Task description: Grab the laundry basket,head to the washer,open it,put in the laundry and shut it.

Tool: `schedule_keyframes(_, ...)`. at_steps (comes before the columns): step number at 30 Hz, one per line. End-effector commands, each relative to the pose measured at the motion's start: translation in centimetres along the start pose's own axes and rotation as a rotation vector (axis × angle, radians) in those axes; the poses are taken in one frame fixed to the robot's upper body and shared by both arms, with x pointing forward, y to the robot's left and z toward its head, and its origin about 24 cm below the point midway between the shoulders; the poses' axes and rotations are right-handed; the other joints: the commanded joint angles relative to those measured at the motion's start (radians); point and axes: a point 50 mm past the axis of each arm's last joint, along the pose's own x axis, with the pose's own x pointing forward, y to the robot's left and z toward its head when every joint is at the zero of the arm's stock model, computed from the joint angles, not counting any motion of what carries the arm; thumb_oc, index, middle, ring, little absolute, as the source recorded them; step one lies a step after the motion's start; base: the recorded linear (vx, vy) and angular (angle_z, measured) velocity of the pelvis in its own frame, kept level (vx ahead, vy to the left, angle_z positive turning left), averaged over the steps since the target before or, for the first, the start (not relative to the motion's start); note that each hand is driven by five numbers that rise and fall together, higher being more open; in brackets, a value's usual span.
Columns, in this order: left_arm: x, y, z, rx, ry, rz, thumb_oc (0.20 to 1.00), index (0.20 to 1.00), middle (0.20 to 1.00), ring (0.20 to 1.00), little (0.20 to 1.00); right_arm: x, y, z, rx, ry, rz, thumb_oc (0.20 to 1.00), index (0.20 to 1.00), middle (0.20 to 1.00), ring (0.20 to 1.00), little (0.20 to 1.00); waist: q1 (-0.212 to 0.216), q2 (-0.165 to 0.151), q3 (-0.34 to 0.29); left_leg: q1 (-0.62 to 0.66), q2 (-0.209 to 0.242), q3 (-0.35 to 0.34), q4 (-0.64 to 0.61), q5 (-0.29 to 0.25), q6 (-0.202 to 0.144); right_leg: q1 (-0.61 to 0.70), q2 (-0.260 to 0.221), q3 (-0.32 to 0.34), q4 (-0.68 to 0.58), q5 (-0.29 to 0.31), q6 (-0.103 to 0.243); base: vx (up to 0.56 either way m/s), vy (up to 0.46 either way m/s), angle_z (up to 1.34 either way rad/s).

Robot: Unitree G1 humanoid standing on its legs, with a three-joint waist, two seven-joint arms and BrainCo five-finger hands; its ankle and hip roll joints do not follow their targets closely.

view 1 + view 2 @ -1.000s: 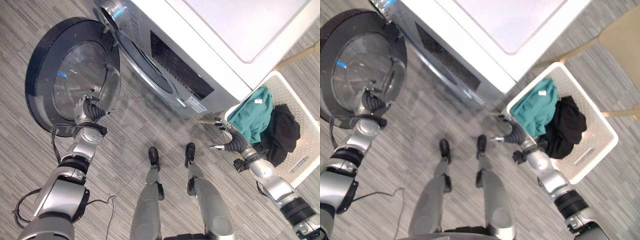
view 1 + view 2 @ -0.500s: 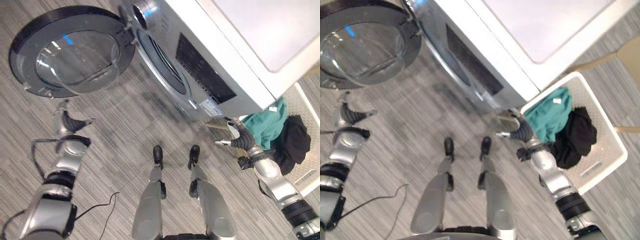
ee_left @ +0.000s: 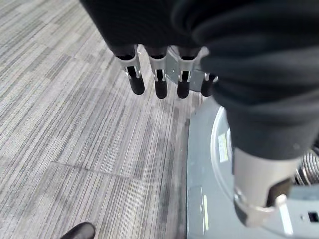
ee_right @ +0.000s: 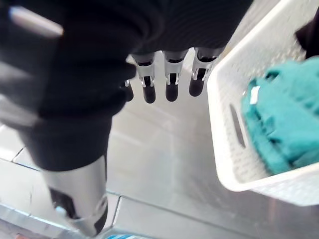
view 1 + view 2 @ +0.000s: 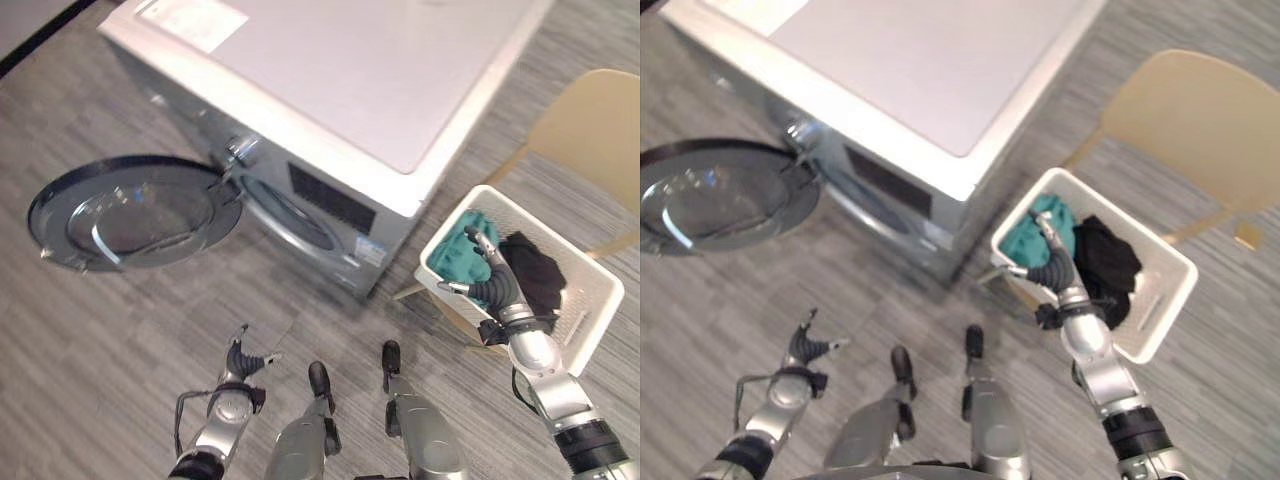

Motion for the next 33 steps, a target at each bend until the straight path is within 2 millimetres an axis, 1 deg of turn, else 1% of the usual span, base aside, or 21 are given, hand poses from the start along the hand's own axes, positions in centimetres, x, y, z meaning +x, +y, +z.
schedule_keyframes(1, 0.1, -0.2, -0.5, -0.003, 0.026, -0.032, 1.0, 1.0, 1.0, 1.0, 1.0, -1.1, -0.9, -0.5, -0.087, 0.005, -0.035, 1.0, 1.0, 1.0, 1.0, 1.0, -0.022, 0.019, -0.104, 0.04, -0.031, -0.09, 0.053, -0.162, 0.002, -0.026, -0.03, -0.083, 0.12, -0.073, 0.116, 0.2, -0.093, -1.29)
schedule_keyframes(2, 0.0, -0.4, -1.2, 0.008, 0.052, -0.047, 1.0, 1.0, 1.0, 1.0, 1.0, -1.6, -0.9, -1.1, -0.095, 0.031, -0.032, 1.0, 1.0, 1.0, 1.0, 1.0, -0.028, 0.019, -0.116, 0.045, -0.028, -0.089, 0.062, -0.166, -0.002, -0.012, -0.025, -0.085, 0.104, -0.089, 0.11, 0.11, -0.086, -0.33)
schedule_keyframes(4, -0.6, -1.0, -2.7, 0.012, 0.113, -0.075, 1.0, 1.0, 1.0, 1.0, 1.0, -2.5, -0.9, -2.2, -0.131, 0.08, -0.014, 1.0, 1.0, 1.0, 1.0, 1.0, -0.042, 0.024, -0.139, 0.042, -0.014, -0.075, 0.12, -0.185, -0.014, 0.015, -0.005, -0.049, 0.076, -0.104, 0.086, 0.18, -0.148, -0.19)
schedule_keyframes(5, -0.6, -1.0, -2.7, 0.012, 0.113, -0.076, 1.0, 1.0, 1.0, 1.0, 1.0, -2.5, -0.9, -2.2, -0.132, 0.081, -0.013, 1.0, 1.0, 1.0, 1.0, 1.0, -0.042, 0.025, -0.139, 0.041, -0.013, -0.075, 0.123, -0.187, -0.015, 0.016, -0.004, -0.049, 0.075, -0.104, 0.085, 0.14, -0.137, -0.23)
schedule_keyframes(7, -0.9, -1.4, -3.2, 0.022, 0.129, -0.097, 1.0, 1.0, 1.0, 1.0, 1.0, -2.9, -1.2, -2.4, -0.165, 0.085, -0.002, 1.0, 1.0, 1.0, 1.0, 1.0, -0.051, 0.029, -0.149, 0.037, 0.009, -0.058, 0.187, -0.207, -0.031, 0.042, 0.014, -0.033, 0.051, -0.117, 0.069, 0.12, -0.149, -0.23)
schedule_keyframes(9, -1.2, -1.8, -3.7, 0.024, 0.142, -0.117, 1.0, 1.0, 1.0, 1.0, 1.0, -3.0, -1.4, -2.6, -0.208, 0.087, 0.019, 1.0, 1.0, 1.0, 1.0, 1.0, -0.054, 0.031, -0.149, 0.014, 0.045, -0.046, 0.298, -0.21, -0.049, 0.066, 0.028, -0.022, 0.037, -0.132, 0.051, 0.12, -0.169, -0.33)
schedule_keyframes(11, -1.3, -2.1, -3.7, 0.022, 0.141, -0.125, 1.0, 1.0, 1.0, 1.0, 1.0, -2.3, -1.2, -2.6, -0.243, 0.077, 0.048, 1.0, 1.0, 1.0, 1.0, 1.0, -0.046, 0.036, -0.138, -0.026, 0.072, -0.074, 0.408, -0.168, -0.065, 0.082, 0.045, 0.002, 0.034, -0.144, 0.028, 0.07, -0.092, -0.11)
schedule_keyframes(12, -1.3, -2.4, -3.6, 0.021, 0.14, -0.137, 1.0, 1.0, 1.0, 1.0, 1.0, -1.8, -1.1, -2.3, -0.264, 0.059, 0.071, 1.0, 1.0, 1.0, 1.0, 1.0, -0.033, 0.035, -0.131, -0.055, 0.07, -0.112, 0.439, -0.141, -0.073, 0.087, 0.053, 0.016, 0.035, -0.152, 0.018, -0.04, -0.066, -0.17)
schedule_keyframes(13, -1.3, -2.5, -3.5, 0.019, 0.138, -0.141, 1.0, 1.0, 1.0, 1.0, 1.0, -1.5, -1.1, -2.3, -0.284, 0.053, 0.084, 1.0, 1.0, 1.0, 1.0, 1.0, -0.03, 0.025, -0.126, -0.086, 0.055, -0.129, 0.435, -0.121, -0.061, 0.079, 0.045, 0.015, 0.033, -0.138, 0.008, -0.02, -0.041, -0.52)
schedule_keyframes(14, -1.4, -2.7, -3.7, 0.013, 0.144, -0.147, 1.0, 1.0, 1.0, 1.0, 1.0, -1.0, -0.8, -2.1, -0.312, 0.041, 0.115, 1.0, 1.0, 1.0, 1.0, 1.0, -0.02, 0.02, -0.125, -0.116, 0.037, -0.167, 0.429, -0.137, -0.053, 0.082, 0.044, 0.028, 0.031, -0.143, 0.01, -0.03, -0.016, -0.75)
schedule_keyframes(15, -1.4, -2.7, -3.7, 0.013, 0.144, -0.147, 1.0, 1.0, 1.0, 1.0, 1.0, -1.0, -0.8, -2.1, -0.312, 0.041, 0.115, 1.0, 1.0, 1.0, 1.0, 1.0, -0.021, 0.02, -0.125, -0.116, 0.037, -0.167, 0.429, -0.137, -0.053, 0.082, 0.044, 0.028, 0.031, -0.143, 0.01, 0.1, 0.026, -0.75)
schedule_keyframes(16, -1.6, -2.9, -4.0, 0.005, 0.155, -0.157, 1.0, 1.0, 1.0, 1.0, 1.0, -0.4, -0.5, -2.0, -0.349, 0.027, 0.146, 1.0, 1.0, 1.0, 1.0, 1.0, -0.003, 0.013, -0.121, -0.15, 0.008, -0.222, 0.385, -0.162, -0.046, 0.089, 0.04, 0.053, 0.028, -0.144, 0.016, 0.09, 0.048, -0.42)
schedule_keyframes(17, -1.7, -3.1, -4.3, 0.004, 0.171, -0.162, 1.0, 1.0, 1.0, 1.0, 1.0, 0.0, -0.1, -2.0, -0.352, 0.024, 0.164, 1.0, 1.0, 1.0, 1.0, 1.0, 0.007, 0.011, -0.119, -0.169, -0.006, -0.25, 0.361, -0.158, -0.047, 0.091, 0.043, 0.07, 0.024, -0.144, 0.018, 0.1, 0.069, -0.18)
schedule_keyframes(19, -1.7, -3.2, -4.5, -0.004, 0.186, -0.162, 1.0, 1.0, 1.0, 1.0, 1.0, 0.8, 0.3, -1.7, -0.356, 0.009, 0.179, 1.0, 1.0, 1.0, 1.0, 1.0, 0.026, 0.011, -0.113, -0.205, -0.033, -0.308, 0.325, -0.127, -0.054, 0.086, 0.053, 0.102, 0.028, -0.141, 0.018, 0.05, 0.063, -0.43)
schedule_keyframes(21, -1.8, -3.2, -4.7, -0.012, 0.195, -0.164, 1.0, 1.0, 1.0, 1.0, 1.0, 1.3, 0.7, -1.5, -0.363, 0.001, 0.201, 1.0, 1.0, 1.0, 1.0, 1.0, 0.041, 0.018, -0.107, -0.22, -0.045, -0.338, 0.303, -0.108, -0.057, 0.083, 0.064, 0.128, 0.036, -0.144, 0.019, 0.05, 0.074, -0.57)
schedule_keyframes(24, -1.9, -3.2, -5.0, -0.011, 0.211, -0.171, 1.0, 1.0, 1.0, 1.0, 1.0, 1.7, 1.2, -1.6, -0.39, 0.002, 0.229, 1.0, 1.0, 1.0, 1.0, 1.0, 0.045, 0.026, -0.109, -0.197, -0.041, -0.332, 0.269, -0.108, -0.052, 0.079, 0.07, 0.144, 0.046, -0.151, 0.022, 0.05, 0.106, -0.38)
schedule_keyframes(26, -1.8, -2.9, -5.2, 0.006, 0.223, -0.165, 1.0, 1.0, 1.0, 1.0, 1.0, 3.1, 1.9, -1.0, -0.453, -0.028, 0.266, 1.0, 1.0, 1.0, 1.0, 1.0, 0.051, 0.034, -0.102, -0.193, -0.05, -0.324, 0.264, -0.114, -0.035, 0.061, 0.063, 0.167, 0.069, -0.153, 0.026, 0.04, 0.2, -0.52)
schedule_keyframes(28, -1.6, -2.5, -5.1, 0.012, 0.221, -0.153, 1.0, 1.0, 1.0, 1.0, 1.0, 4.0, 2.5, -0.3, -0.466, -0.055, 0.283, 1.0, 1.0, 1.0, 1.0, 1.0, 0.059, 0.032, -0.088, -0.196, -0.05, -0.306, 0.268, -0.118, -0.022, 0.034, 0.059, 0.189, 0.095, -0.149, 0.028, 0.01, 0.135, -0.16)
schedule_keyframes(29, -1.6, -2.5, -5.1, 0.012, 0.221, -0.153, 1.0, 1.0, 1.0, 1.0, 1.0, 4.0, 2.5, -0.3, -0.466, -0.055, 0.283, 1.0, 1.0, 1.0, 1.0, 1.0, 0.059, 0.032, -0.088, -0.196, -0.05, -0.306, 0.268, -0.119, -0.022, 0.034, 0.059, 0.19, 0.095, -0.149, 0.028, -0.01, 0.138, -0.25)
schedule_keyframes(30, -1.3, -2.0, -4.9, 0.019, 0.212, -0.141, 1.0, 1.0, 1.0, 1.0, 1.0, 4.8, 3.1, -0.1, -0.488, -0.062, 0.301, 1.0, 1.0, 1.0, 1.0, 1.0, 0.068, 0.03, -0.075, -0.208, -0.055, -0.295, 0.274, -0.125, -0.01, 0.009, 0.055, 0.203, 0.111, -0.144, 0.031, -0.02, 0.121, -0.21)
schedule_keyframes(33, -0.9, -1.4, -4.3, 0.024, 0.182, -0.12, 1.0, 1.0, 1.0, 1.0, 1.0, 6.0, 3.3, 0.3, -0.541, -0.069, 0.303, 1.0, 1.0, 1.0, 1.0, 1.0, 0.084, 0.027, -0.054, -0.229, -0.064, -0.291, 0.282, -0.128, 0.002, -0.027, 0.048, 0.21, 0.129, -0.133, 0.037, -0.02, 0.118, -0.17)
